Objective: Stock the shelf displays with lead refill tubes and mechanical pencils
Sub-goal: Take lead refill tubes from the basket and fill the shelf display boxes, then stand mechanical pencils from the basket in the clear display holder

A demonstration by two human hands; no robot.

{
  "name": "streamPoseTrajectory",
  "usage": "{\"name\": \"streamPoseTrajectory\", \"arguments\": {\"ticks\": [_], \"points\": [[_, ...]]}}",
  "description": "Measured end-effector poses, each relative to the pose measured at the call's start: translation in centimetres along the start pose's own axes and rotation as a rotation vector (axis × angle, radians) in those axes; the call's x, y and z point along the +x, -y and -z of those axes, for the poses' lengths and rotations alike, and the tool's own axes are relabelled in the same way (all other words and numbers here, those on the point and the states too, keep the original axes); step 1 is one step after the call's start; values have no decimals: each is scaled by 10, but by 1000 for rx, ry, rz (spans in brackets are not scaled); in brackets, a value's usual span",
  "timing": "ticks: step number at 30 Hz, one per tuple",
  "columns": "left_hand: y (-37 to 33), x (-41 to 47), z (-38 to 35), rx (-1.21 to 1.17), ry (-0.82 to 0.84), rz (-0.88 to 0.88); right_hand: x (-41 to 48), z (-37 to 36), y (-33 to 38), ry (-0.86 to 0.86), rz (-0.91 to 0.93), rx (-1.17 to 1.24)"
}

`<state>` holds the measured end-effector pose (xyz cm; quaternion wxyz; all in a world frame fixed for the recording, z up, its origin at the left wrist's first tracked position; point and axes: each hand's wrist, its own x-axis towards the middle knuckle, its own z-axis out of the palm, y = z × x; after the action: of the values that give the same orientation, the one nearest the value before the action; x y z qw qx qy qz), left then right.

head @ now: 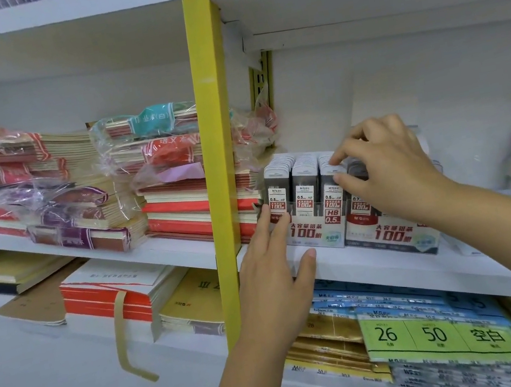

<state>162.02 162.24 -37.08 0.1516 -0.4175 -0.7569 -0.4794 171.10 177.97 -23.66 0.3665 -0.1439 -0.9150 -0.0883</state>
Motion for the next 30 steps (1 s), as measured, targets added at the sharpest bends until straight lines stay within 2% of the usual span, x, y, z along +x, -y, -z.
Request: {"name": "streamPoseTrajectory", "arguments": {"ticks": [4, 8, 10, 12, 15, 17, 20, 24, 27, 30], "points": [[-7, -5, 2, -7, -12, 1, -17, 7, 0, -43, 11, 39], [-15, -37, -1, 56, -45, -96, -74, 16, 2, -177, 44, 351], [-17, -65, -4, 97, 25, -175, -118, 16, 3, -155, -16, 559], [-10, -102, -11, 128, 191, -202, -165, 7, 2, -95, -126, 688], [16, -170, -31, 181, 556, -139, -242, -27, -6, 104, -337, 757], [35, -215, -50, 181, 722, -29, -298, -59, -13, 296, -478, 746], [60, -270, -82, 156, 836, 143, -381, -111, -25, 516, -678, 699], [93, -320, -121, 152, 996, 345, -469, -165, -28, 813, -849, 678], [115, -344, -140, 168, 1058, 524, -515, -197, -25, 1034, -886, 690], [135, -359, -152, 184, 1091, 679, -538, -222, -20, 1143, -848, 624]]}}
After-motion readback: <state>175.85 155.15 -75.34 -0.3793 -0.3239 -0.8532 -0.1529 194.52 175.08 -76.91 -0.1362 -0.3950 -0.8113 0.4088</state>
